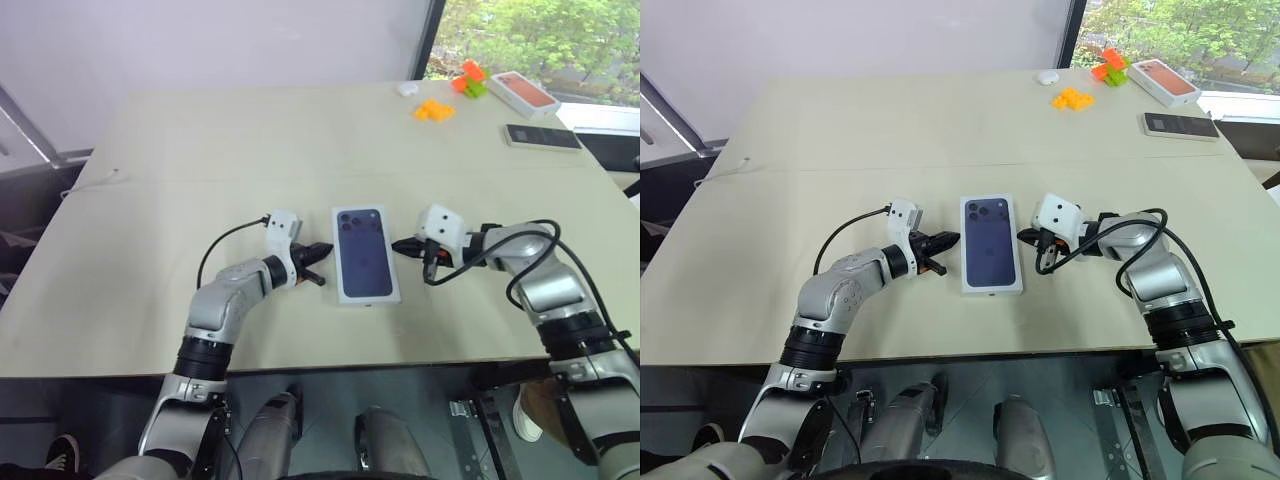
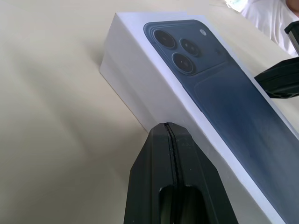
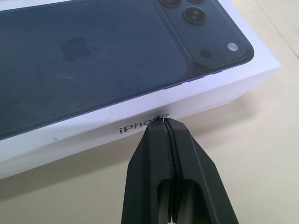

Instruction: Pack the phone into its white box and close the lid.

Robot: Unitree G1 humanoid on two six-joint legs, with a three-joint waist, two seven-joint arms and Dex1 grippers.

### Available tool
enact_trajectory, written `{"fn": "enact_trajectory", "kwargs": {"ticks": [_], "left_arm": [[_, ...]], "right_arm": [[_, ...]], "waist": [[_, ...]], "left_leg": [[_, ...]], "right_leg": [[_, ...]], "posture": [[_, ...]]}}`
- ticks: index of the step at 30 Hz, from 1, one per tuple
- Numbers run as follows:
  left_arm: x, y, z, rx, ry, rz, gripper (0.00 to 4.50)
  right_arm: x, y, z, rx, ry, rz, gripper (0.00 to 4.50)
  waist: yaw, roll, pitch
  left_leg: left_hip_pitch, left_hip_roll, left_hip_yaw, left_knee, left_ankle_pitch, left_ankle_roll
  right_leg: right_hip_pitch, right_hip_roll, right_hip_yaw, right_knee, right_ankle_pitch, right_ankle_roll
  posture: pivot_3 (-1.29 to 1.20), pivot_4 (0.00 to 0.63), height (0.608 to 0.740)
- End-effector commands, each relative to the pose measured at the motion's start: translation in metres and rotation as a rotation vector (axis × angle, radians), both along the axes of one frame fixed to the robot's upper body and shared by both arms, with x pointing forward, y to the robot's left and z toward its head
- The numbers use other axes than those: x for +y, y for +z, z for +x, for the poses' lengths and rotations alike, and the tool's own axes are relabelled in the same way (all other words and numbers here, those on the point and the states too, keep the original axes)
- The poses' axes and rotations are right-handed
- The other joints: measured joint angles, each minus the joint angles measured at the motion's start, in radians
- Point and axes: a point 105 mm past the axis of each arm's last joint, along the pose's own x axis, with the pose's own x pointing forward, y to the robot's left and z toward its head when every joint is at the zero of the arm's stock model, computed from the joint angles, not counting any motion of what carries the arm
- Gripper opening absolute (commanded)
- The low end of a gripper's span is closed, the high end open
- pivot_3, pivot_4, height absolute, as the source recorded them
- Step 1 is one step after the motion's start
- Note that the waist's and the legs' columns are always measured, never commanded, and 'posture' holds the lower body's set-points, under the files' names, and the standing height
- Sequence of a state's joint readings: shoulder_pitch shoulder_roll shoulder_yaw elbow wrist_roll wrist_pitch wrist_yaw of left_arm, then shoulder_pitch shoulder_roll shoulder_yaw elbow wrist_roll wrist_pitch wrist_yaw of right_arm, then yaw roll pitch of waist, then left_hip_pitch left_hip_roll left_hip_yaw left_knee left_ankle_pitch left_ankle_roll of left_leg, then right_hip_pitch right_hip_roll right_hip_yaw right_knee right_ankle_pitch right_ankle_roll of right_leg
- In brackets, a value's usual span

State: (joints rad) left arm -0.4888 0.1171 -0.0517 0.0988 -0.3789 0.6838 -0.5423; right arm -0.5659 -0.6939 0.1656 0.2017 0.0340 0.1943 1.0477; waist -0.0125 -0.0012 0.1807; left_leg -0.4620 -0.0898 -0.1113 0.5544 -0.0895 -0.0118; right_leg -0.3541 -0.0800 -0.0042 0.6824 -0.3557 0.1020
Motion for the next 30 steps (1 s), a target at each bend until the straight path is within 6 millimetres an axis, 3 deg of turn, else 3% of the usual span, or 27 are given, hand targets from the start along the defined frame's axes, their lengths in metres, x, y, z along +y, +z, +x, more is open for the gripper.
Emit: {"fn": "enact_trajectory", "kwargs": {"ticks": [1,13,16,20,25,27,30], "left_arm": [[-0.004,0.013,0.004,-0.064,-0.014,-0.008,0.0],[-0.001,0.008,0.007,-0.08,0.005,0.023,0.0],[0.008,0.012,0.007,-0.079,0.02,0.015,0.0],[0.017,0.037,0.006,-0.122,0.01,-0.008,0.0],[0.001,0.066,0.005,-0.169,-0.026,-0.064,0.0],[-0.01,0.068,0.005,-0.167,-0.044,-0.076,0.0],[-0.03,0.055,0.004,-0.152,-0.078,-0.048,0.0]], "right_arm": [[0.009,0.012,0.005,-0.064,0.021,0.004,0.02],[0.004,0.007,0.004,-0.076,0.016,-0.042,0.02],[-0.004,0.017,0.006,-0.092,-0.003,-0.04,0.02],[-0.015,0.042,0.007,-0.102,-0.021,0.038,0.02],[0.009,0.065,0.002,-0.068,0.024,0.252,0.02],[0.019,0.059,-0.001,-0.046,0.035,0.262,0.02],[0.034,0.033,-0.004,-0.022,0.03,0.233,0.02]], "waist": [[0.0,0.0,0.0],[0.001,0.0,0.0],[0.001,0.0,0.0],[0.0,0.0,0.0],[0.001,0.0,0.0],[0.002,0.0,0.0],[0.002,0.0,0.0]], "left_leg": [[0.0,0.0,0.0,0.0,0.0,0.0],[0.0,0.0,0.0,0.0,0.0,0.0],[0.0,0.0,0.0,0.0,0.0,0.0],[-0.001,0.0,0.0,0.0,0.0,0.0],[0.0,0.0,0.0,0.0,0.0,0.0],[0.0,0.0,-0.001,0.0,0.0,0.0],[0.0,0.0,0.0,0.0,0.0,0.0]], "right_leg": [[0.0,0.0,0.0,0.0,0.0,0.0],[0.0,0.0,0.0,0.0,0.0,0.0],[0.0,0.0,0.0,0.0,0.0,0.0],[-0.001,0.0,0.0,0.0,0.0,0.0],[0.0,0.0,0.0,0.0,0.0,0.0],[0.0,0.0,0.0,0.0,0.0,0.0],[0.0,0.0,0.0,0.0,0.0,0.0]], "posture": [[0.0,0.15,0.74],[0.0,0.15,0.74],[0.0,0.15,0.74],[0.0,0.15,0.74],[0.0,0.15,0.74],[0.0,0.15,0.74],[0.0,0.15,0.74]]}}
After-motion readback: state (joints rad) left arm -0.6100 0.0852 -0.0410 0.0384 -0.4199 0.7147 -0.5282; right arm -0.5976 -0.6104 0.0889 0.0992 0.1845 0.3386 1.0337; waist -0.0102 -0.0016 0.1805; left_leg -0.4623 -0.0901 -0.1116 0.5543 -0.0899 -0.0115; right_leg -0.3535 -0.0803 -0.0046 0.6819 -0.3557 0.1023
